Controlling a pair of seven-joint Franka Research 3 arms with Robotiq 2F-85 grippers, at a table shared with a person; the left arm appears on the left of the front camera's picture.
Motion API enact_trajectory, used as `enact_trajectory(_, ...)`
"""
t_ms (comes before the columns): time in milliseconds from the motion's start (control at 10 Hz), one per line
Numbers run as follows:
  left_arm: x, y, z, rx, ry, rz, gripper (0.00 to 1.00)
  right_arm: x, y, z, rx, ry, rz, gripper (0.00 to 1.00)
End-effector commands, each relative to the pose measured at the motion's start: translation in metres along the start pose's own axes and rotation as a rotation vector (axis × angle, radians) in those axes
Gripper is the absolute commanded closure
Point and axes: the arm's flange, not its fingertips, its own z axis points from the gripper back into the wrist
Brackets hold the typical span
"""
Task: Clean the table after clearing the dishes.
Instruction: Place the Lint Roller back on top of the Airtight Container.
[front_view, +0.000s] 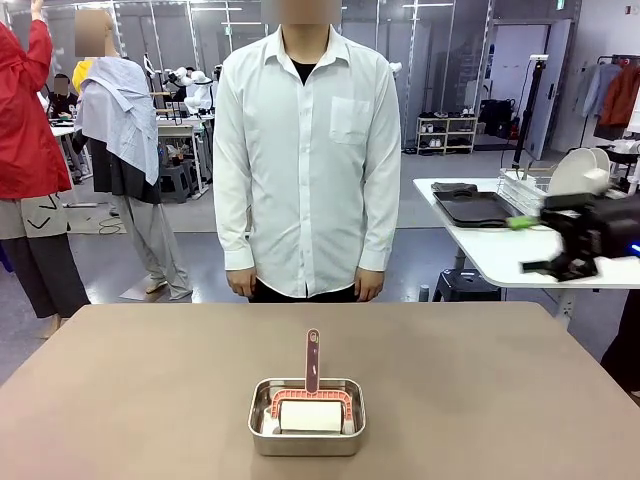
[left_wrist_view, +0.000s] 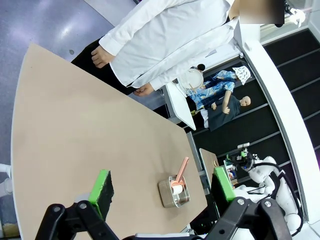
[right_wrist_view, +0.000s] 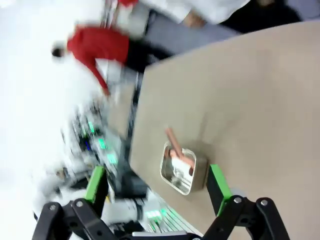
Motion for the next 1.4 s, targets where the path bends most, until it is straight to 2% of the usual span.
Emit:
enact_trajectory(0,-0.003,-0.001,0.002,-0.02,-0.017,-0.013,0.0,-0.024,-0.045,0.051,0.01,-0.223,-0.137,0.0)
enact_trajectory(100,-0.003,-0.001,0.002,-0.02,-0.017,-0.013,0.0,-0.038,-0.072,0.074,0.033,-0.309,-0.188,0.0)
enact_trajectory(300,-0.003,-0.001,0.002,-0.02,-0.017,-0.013,0.0,-0.056,-0.105,0.092,-0.04,-0.371,-0.257,0.0)
enact_trajectory(500,-0.003,-0.001,0.002,-0.02,-0.017,-0.013,0.0,-0.069,-0.137,0.1,-0.05,-0.505,-0.369,0.0)
enact_trajectory(600,-0.003,-0.001,0.002,-0.02,-0.017,-0.013,0.0,-0.079,-0.15,0.104,-0.007,-0.605,-0.435,0.0)
enact_trajectory(800,-0.003,-0.001,0.002,-0.02,-0.017,-0.013,0.0,-0.1,-0.166,0.114,0.004,-0.661,-0.484,0.0)
enact_trajectory(1000,-0.003,-0.001,0.002,-0.02,-0.017,-0.013,0.0,-0.107,-0.175,0.111,0.003,-0.62,-0.461,0.0)
enact_trajectory(1100,-0.003,-0.001,0.002,-0.02,-0.017,-0.013,0.0,-0.053,-0.18,0.131,-0.013,-0.633,-0.521,0.0)
enact_trajectory(1300,-0.003,-0.001,0.002,-0.02,-0.017,-0.013,0.0,-0.053,-0.18,0.131,-0.013,-0.633,-0.521,0.0)
